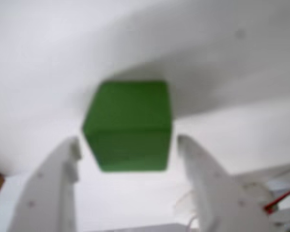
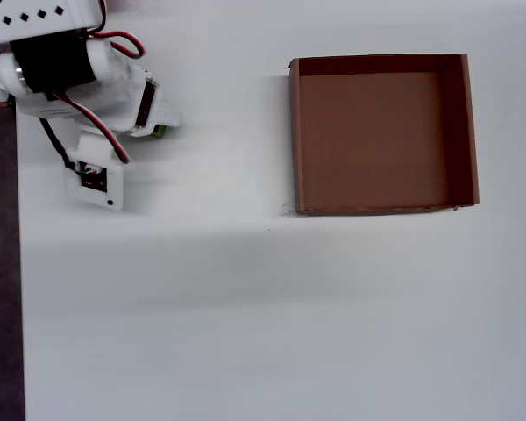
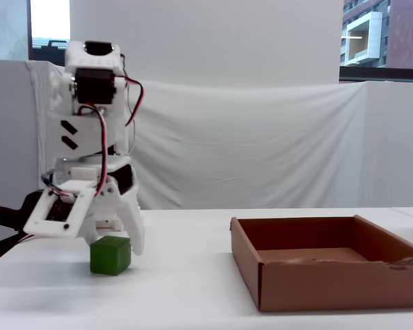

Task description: Grasp a green cube and put it in a box.

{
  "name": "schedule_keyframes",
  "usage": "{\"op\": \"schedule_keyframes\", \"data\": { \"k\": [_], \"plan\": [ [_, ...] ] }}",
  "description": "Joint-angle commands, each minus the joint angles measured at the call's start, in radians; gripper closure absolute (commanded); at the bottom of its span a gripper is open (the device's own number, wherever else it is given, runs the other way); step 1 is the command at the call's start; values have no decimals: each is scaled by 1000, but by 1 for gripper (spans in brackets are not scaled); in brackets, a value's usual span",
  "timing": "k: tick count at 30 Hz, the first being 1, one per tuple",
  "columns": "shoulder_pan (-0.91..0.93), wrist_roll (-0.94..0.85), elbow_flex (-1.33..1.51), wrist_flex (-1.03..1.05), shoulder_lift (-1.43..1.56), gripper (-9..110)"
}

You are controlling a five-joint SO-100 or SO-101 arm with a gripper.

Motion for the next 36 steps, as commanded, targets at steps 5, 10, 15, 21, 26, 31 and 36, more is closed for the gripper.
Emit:
{"op": "schedule_keyframes", "data": {
  "k": [5,10,15,21,26,31,36],
  "plan": [
    [-12,20,32,14,84,73],
    [17,20,5,38,160,73],
    [21,20,12,31,187,74],
    [32,20,18,14,164,76],
    [48,20,-11,9,124,76],
    [58,20,-48,2,98,76],
    [60,20,-69,-18,83,76]
  ]
}}
